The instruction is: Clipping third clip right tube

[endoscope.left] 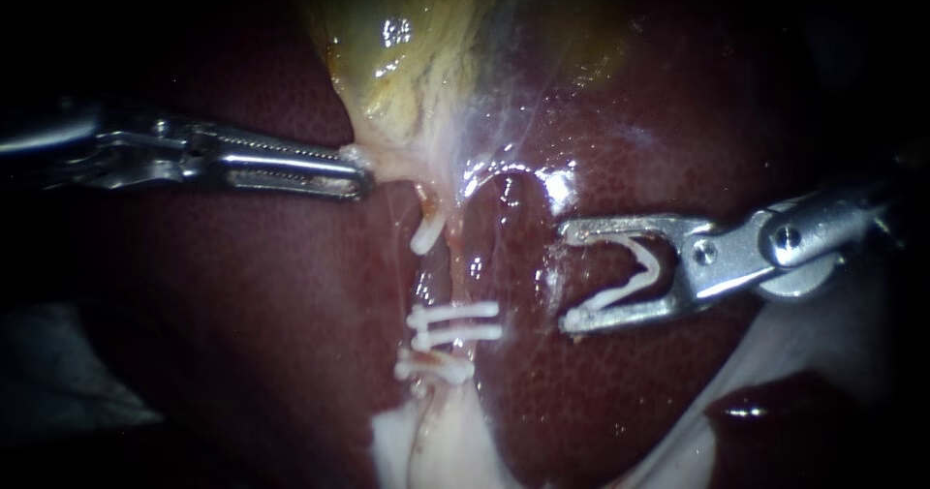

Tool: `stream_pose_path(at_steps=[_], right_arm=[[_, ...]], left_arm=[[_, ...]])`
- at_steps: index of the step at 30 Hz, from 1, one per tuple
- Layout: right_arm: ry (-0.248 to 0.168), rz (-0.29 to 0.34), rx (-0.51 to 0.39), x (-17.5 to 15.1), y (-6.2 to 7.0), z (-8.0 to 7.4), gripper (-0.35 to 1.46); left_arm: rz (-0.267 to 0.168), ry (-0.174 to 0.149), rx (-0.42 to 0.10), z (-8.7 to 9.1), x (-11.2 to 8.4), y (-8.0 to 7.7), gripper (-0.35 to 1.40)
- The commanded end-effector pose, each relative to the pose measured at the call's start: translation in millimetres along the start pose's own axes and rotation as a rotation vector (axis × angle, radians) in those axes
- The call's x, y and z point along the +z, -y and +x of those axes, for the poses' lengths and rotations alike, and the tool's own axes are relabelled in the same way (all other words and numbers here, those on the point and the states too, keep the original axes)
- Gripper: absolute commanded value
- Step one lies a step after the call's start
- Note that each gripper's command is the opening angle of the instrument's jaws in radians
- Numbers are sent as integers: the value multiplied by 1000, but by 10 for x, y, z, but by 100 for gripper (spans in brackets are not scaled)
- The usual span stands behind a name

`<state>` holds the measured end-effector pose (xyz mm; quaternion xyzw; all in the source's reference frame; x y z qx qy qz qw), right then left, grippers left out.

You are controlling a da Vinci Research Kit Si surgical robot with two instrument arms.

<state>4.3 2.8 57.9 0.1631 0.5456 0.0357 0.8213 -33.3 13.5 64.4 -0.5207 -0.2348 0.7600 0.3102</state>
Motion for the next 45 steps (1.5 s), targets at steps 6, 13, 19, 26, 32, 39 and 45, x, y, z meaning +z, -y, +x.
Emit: stream_pose_path(at_steps=[6, 13, 19, 26, 32, 39, 45], right_arm=[[1, -3, 1, -1, -1, 0, 50], [-2, 4, 3, 3, -2, 3, 50], [-19, 33, 47, 23, -8, 6, 50], [-27, 34, 140, 70, -26, -4, 50], [-24, 35, 200, 112, -43, -27, 50], [-27, 60, 259, 145, -54, -50, 50], [-101, 98, 328, 162, -62, -54, 50]], left_arm=[[13, -6, -6, 29, -41, -10, -35], [25, -29, 1, 43, -60, -17, -35], [34, -30, 4, 39, -52, -19, -35], [32, -30, 5, 37, -49, -22, -35], [25, -29, 6, 36, -47, -27, -35], [26, -29, 6, 36, -46, -27, -35], [26, -29, 6, 37, -46, -28, -35]])
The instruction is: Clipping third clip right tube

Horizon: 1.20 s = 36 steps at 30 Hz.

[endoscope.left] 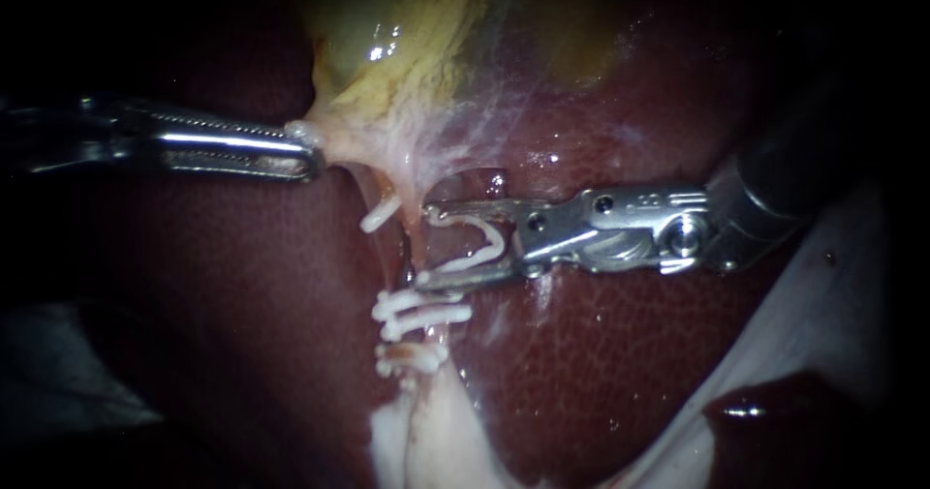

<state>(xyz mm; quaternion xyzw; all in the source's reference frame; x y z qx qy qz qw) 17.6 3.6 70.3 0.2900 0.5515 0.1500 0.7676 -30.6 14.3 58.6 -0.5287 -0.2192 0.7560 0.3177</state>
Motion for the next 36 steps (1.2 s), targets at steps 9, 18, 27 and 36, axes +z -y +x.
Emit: stream_pose_path(at_steps=[9, 18, 27, 36], right_arm=[[-160, 140, 125, 8, -1, 13, 50], [-261, 214, 171, 2, 6, 40, 50], [-291, 235, 202, -5, 14, 57, 49], [-290, 243, 231, -17, 14, 62, 23]], left_arm=[[1, 0, 0, 0, 0, 0, -35], [2, 0, 0, 0, 0, 0, -35], [2, 0, 0, 0, 1, 0, -35], [1, 0, 0, -1, 1, 0, -35]])
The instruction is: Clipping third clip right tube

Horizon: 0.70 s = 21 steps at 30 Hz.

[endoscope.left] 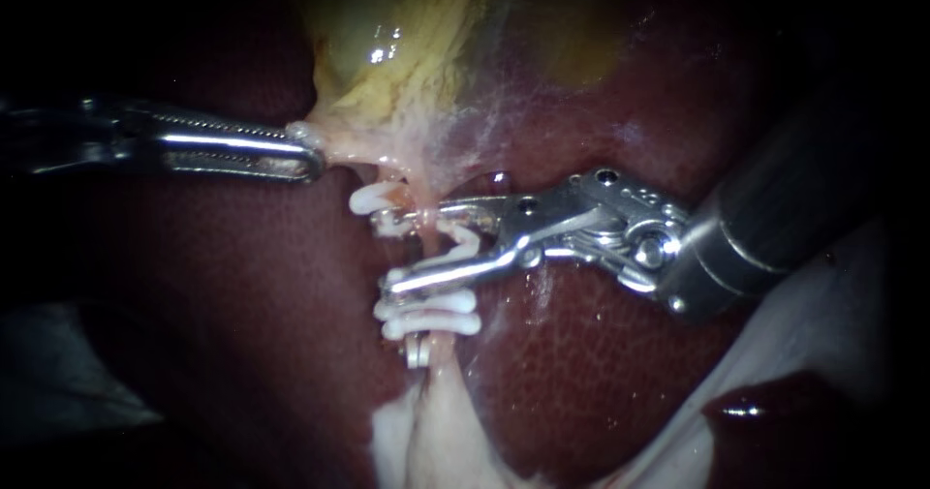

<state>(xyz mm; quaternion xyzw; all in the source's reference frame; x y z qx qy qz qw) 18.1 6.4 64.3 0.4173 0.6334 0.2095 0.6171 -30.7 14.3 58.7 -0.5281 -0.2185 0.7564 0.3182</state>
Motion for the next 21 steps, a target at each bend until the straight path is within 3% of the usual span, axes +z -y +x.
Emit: stream_pose_path(at_steps=[1, 9, 21], right_arm=[[0, 0, 6, -2, 1, 1, 16], [0, 2, 55, -4, 6, 4, -35], [27, -10, 74, -2, 9, 4, -35]], left_arm=[[-1, 0, 0, 0, 0, 0, -35], [-1, 0, 0, 0, 0, 0, -35], [0, 0, 0, 0, 1, 1, -35]])
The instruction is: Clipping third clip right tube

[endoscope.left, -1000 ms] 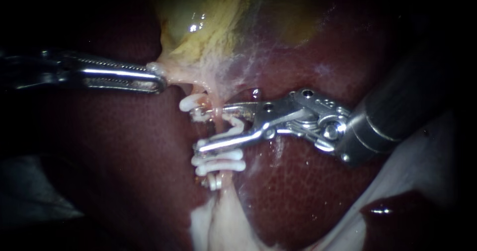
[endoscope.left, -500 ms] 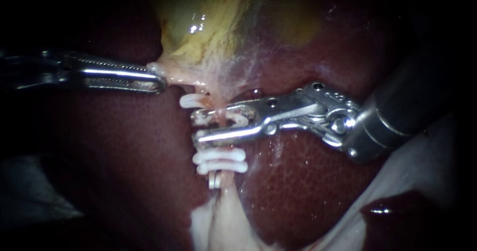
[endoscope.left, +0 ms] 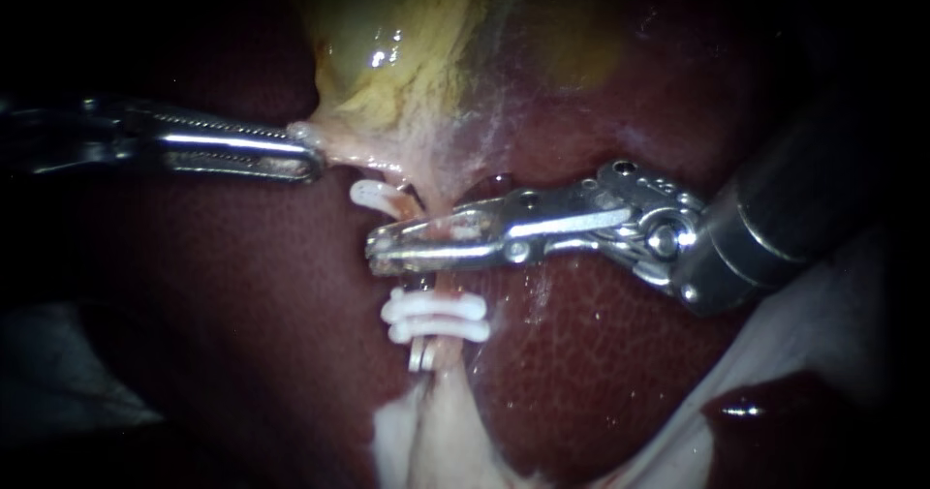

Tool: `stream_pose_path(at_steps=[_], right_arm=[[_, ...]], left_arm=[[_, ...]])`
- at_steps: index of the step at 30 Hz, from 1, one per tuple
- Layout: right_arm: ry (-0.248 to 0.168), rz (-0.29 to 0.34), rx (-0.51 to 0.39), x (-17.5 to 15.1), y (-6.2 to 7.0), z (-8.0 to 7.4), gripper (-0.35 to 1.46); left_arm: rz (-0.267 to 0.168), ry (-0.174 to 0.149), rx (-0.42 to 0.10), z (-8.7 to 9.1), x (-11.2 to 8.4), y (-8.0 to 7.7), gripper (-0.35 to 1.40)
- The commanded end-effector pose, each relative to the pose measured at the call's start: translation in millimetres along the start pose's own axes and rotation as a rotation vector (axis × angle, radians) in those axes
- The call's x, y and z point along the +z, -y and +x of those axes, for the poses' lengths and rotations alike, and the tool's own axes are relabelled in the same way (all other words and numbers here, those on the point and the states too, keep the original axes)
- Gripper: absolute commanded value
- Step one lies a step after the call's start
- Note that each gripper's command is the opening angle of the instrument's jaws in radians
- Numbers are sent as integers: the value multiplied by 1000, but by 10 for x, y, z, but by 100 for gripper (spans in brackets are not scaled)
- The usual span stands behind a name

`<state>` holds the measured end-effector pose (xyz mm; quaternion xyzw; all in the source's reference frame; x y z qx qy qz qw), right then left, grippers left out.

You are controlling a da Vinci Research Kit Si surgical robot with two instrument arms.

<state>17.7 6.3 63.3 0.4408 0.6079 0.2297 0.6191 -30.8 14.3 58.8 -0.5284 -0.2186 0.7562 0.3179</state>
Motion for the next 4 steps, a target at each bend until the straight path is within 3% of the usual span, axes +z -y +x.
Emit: stream_pose_path(at_steps=[1, 4], right_arm=[[0, -1, -1, 0, 0, 0, -35], [0, -2, -2, 0, -2, -1, -35]], left_arm=[[0, 0, 0, 0, 0, 0, -35], [0, 0, 0, 0, 0, 1, -35]])
